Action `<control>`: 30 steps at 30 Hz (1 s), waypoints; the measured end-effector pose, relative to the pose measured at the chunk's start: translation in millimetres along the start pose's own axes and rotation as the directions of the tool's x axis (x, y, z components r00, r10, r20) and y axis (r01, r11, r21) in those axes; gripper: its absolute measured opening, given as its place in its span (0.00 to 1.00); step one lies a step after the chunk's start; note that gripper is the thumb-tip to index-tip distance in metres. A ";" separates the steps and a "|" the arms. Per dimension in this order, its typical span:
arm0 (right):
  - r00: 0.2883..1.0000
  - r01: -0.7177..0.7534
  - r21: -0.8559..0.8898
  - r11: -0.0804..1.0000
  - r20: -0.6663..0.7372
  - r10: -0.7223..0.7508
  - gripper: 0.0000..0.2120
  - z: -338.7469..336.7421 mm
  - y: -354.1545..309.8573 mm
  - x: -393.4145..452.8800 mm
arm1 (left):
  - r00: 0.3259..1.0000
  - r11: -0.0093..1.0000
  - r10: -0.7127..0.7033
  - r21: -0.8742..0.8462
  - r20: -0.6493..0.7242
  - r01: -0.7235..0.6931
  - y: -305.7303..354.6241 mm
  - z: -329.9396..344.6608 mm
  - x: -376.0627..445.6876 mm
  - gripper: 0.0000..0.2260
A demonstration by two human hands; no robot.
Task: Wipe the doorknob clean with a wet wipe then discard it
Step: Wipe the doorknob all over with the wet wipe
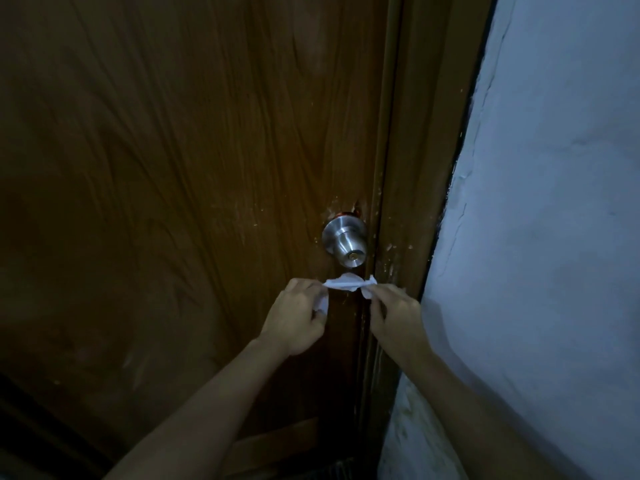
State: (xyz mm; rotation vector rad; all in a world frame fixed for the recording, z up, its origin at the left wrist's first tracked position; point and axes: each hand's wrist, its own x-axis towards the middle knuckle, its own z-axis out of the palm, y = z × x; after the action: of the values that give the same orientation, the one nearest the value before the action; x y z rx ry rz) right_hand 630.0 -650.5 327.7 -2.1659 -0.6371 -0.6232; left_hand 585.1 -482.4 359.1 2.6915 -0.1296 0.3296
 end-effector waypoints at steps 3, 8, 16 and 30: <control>0.997 -0.031 0.122 0.992 -0.064 0.039 0.04 -4.4 -9.2 -1.4 | 0.977 0.894 -0.210 -0.411 -0.026 0.181 7.6 -6.0 -3.9 0.10; 0.978 -0.134 0.330 0.934 -0.107 0.178 0.15 -8.6 -35.1 -7.7 | 0.939 0.655 -0.339 -0.701 0.060 0.281 19.6 -16.7 -17.1 0.07; 0.990 0.139 0.197 0.971 -0.057 -0.130 0.11 -6.4 -83.1 -22.7 | 0.926 0.289 -0.269 -0.894 0.266 0.341 30.3 -52.5 -40.8 0.18; 0.796 -0.582 0.699 0.416 0.386 0.466 0.09 -30.9 -180.0 -88.2 | 0.959 0.352 -0.239 -0.907 0.152 0.231 22.5 -96.2 -138.9 0.11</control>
State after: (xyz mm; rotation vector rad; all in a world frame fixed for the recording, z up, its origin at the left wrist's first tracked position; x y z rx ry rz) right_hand 445.4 -592.7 388.8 -1.3863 -0.1690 0.1791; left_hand 427.4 -456.7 418.2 1.5143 0.0787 0.0995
